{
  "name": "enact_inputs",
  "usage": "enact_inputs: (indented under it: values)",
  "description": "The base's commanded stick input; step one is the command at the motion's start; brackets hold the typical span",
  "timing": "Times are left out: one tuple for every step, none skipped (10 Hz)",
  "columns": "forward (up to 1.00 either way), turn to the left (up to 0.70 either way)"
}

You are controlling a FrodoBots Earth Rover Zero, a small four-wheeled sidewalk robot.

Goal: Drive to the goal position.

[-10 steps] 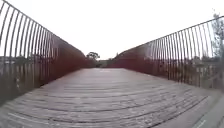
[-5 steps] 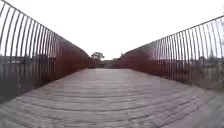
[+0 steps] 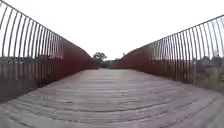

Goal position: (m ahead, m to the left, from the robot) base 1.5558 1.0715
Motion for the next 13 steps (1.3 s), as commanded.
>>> enact_inputs:
  values:
    - [1.00,0.00]
    - [1.00,0.00]
    - [1.00,0.00]
    - [1.00,0.00]
    - [1.00,0.00]
    - [1.00,0.00]
    - [1.00,0.00]
    - [1.00,0.00]
    - [1.00,0.00]
    - [1.00,0.00]
    - [1.00,0.00]
    - [1.00,0.00]
    - [1.00,0.00]
